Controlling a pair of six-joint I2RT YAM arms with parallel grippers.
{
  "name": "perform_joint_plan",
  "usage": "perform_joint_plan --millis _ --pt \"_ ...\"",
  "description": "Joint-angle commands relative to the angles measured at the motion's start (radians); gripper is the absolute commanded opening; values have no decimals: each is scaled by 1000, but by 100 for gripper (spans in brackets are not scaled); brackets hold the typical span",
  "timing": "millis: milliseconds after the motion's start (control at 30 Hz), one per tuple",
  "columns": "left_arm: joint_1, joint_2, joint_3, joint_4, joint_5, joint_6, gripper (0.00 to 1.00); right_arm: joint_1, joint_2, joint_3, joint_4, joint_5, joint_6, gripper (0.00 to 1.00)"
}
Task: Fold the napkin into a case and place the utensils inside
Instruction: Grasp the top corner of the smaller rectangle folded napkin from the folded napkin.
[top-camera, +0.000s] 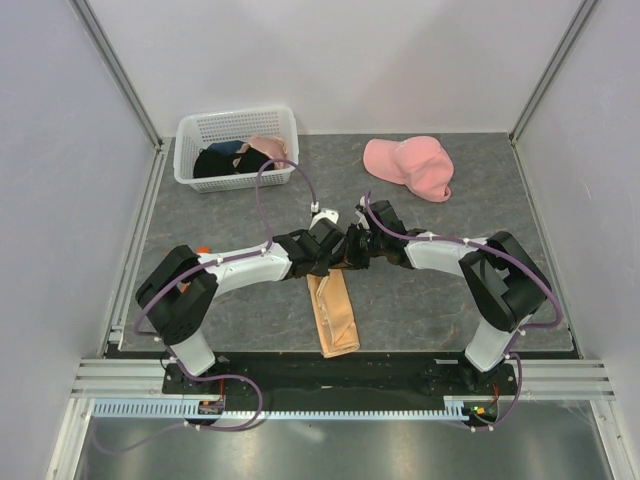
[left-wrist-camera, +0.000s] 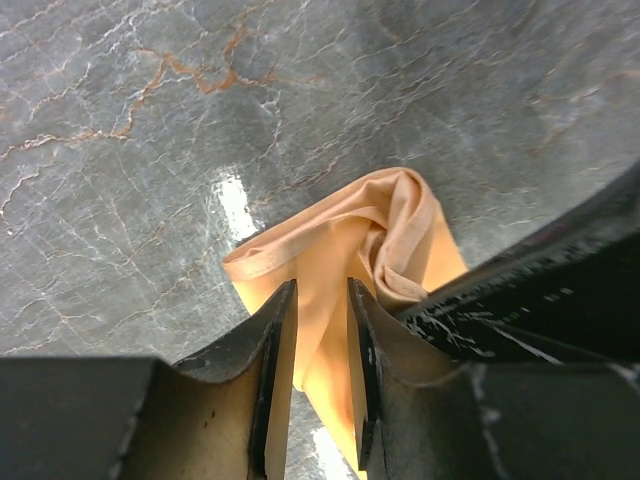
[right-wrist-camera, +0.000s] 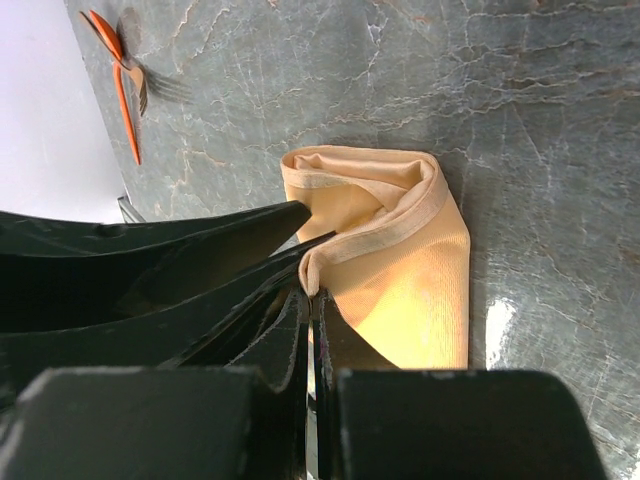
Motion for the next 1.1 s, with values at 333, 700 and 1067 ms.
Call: perform_joint_plan --millis 333,700,1067 --pt "-22 23 37 2 -94 29 14 12 35 -15 48 -18 18 0" --pt "26 -82 8 -1 94 -95 2 47 89 -14 141 -18 73 0" --pt "67 -68 -50 37 260 -226 2 73 204 -74 600 15 253 0"
